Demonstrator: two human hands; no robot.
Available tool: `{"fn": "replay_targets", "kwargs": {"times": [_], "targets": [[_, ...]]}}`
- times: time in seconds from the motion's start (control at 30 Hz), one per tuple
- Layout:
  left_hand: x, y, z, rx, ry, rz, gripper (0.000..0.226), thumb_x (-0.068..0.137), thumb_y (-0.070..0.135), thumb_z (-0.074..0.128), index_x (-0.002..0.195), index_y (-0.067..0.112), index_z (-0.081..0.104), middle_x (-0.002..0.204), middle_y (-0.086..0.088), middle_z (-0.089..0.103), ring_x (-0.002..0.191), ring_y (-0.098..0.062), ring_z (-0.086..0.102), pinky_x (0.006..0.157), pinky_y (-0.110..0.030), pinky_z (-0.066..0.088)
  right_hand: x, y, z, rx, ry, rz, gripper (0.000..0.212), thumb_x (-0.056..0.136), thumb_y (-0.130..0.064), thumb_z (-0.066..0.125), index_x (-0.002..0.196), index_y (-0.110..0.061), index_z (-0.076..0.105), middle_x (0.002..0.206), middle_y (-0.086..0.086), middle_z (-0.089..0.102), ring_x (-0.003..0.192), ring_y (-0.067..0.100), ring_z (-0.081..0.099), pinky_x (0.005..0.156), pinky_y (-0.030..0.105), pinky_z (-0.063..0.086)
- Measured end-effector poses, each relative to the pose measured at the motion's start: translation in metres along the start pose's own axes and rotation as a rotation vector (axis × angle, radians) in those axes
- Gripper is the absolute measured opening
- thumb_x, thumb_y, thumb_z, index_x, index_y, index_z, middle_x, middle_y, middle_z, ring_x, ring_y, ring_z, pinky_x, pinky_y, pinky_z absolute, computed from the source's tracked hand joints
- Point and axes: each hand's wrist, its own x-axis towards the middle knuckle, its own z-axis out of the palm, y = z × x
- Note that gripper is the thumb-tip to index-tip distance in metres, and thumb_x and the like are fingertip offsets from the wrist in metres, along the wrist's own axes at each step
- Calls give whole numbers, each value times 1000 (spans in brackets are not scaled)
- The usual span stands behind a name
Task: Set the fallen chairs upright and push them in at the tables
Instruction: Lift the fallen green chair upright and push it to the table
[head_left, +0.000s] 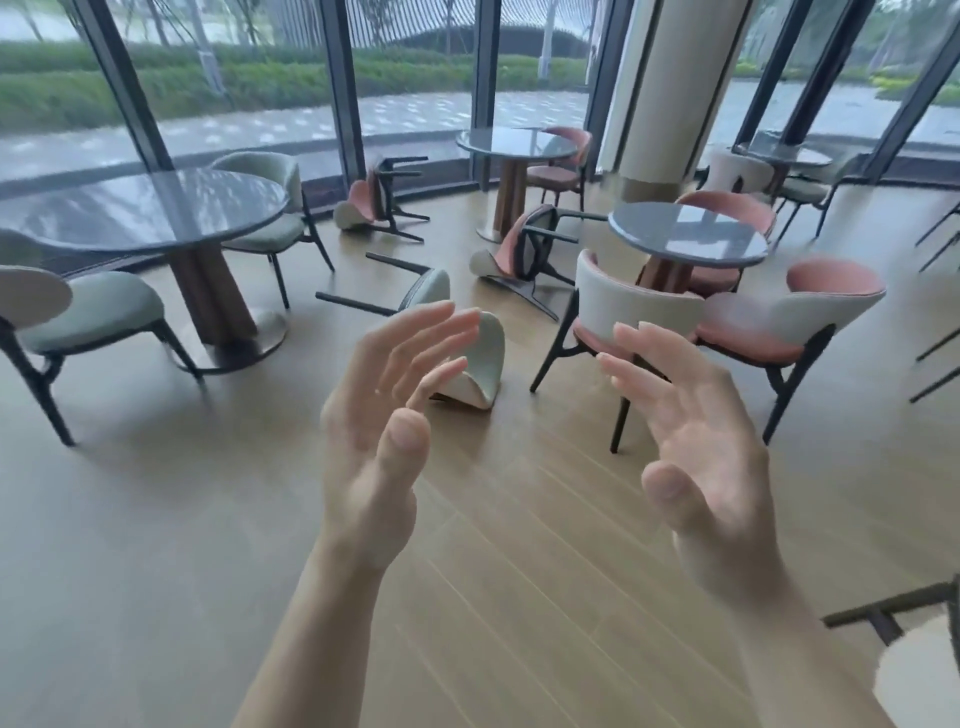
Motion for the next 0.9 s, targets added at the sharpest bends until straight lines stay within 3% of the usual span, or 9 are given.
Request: {"fn": "replay_targets", "kwargs": {"times": [0.23,0.53,0.63,0.77,0.9], "targets": [[148,-89,-11,-48,-37,39,75,89,79,56,138,21,54,138,-5,67,133,-37,62,108,-53,50,126,81,-21,-62,29,-3,91,88,-72,65,152,-10,44,159,10,48,144,35,52,121,51,40],[264,-240,33,4,-84,-20,80,89,78,60,139,16,50,137,-5,67,133,-38,61,108,-53,49,238,225,-89,-5,94,33,89,85,-73,67,150,-16,43,163,12,43,142,33,54,120,47,42],[306,-292,56,47,-45,-10,75,89,75,62,138,19,52,137,-3,68,132,-39,62,107,-54,50,285,282,-122,30,78,17,92,84,-75,67,151,-16,43,166,17,35,143,30,54,120,53,41],[365,-343,93,97,62,16,74,88,75,64,137,21,53,137,-5,67,133,-40,61,108,-50,49,364,341,-170,93,9,51,110,80,-78,68,153,-1,37,166,20,34,144,29,53,120,57,40],[417,-387,110,149,169,47,72,89,74,64,138,21,54,139,-8,65,135,-41,60,110,-52,48,450,393,-196,136,-89,-25,93,86,-74,65,149,-10,42,157,6,49,141,32,55,118,58,43]]}}
